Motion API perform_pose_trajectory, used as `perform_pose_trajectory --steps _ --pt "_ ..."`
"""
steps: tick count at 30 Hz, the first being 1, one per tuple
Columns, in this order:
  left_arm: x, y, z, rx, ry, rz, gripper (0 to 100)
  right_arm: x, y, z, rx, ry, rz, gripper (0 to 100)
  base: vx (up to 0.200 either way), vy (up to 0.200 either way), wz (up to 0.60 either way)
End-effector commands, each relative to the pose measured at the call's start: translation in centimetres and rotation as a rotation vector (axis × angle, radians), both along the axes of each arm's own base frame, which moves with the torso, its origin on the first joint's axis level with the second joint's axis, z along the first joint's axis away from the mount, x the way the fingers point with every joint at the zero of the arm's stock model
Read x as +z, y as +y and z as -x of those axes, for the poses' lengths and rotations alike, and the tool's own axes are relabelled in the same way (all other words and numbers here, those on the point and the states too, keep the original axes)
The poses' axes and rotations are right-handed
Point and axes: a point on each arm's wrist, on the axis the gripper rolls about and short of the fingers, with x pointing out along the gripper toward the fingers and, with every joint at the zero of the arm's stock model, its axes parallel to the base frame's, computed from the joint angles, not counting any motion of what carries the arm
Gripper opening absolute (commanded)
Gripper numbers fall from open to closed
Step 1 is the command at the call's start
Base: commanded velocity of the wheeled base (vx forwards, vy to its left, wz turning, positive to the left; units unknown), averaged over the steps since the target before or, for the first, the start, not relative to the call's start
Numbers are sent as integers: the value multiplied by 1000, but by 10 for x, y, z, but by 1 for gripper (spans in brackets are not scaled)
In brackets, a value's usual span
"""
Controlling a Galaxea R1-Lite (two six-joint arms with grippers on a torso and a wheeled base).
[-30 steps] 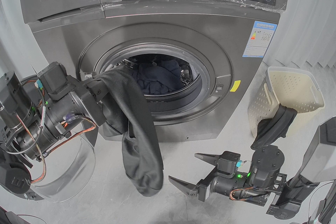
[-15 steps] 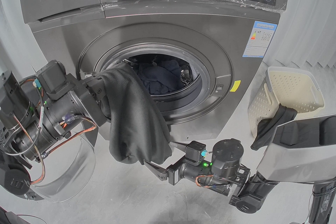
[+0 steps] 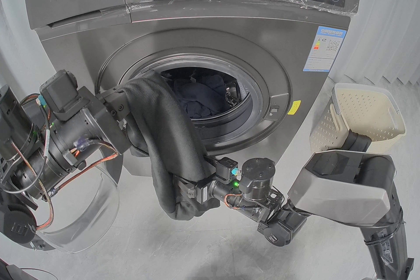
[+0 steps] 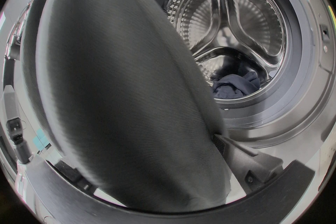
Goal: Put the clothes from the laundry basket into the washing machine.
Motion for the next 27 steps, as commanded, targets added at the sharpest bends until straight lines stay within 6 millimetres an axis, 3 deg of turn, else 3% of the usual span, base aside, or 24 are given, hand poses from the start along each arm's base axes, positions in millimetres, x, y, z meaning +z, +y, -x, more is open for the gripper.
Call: perform_pose_trajectory --steps 1,16,17,21,24,27 --pt "4 -2 5 -22 -12 10 0 -20 0 -16 -25 8 10 100 0 0 0" --pt "5 -2 7 -25 -16 14 0 -15 10 -23 -28 -26 -29 100 0 0 0" --pt "5 -2 6 -24 -16 14 0 -14 9 -24 -31 -31 -34 0 0 0 0" --pt "0 -1 3 -10 1 4 0 -4 2 -27 -51 -42 -52 0 0 0 0" --pt "-3 0 0 0 18 -5 0 14 -13 -28 -89 -46 -72 0 0 0 0" --pt "-12 3 -9 33 48 -23 0 50 -39 -18 -134 -70 -104 0 0 0 0"
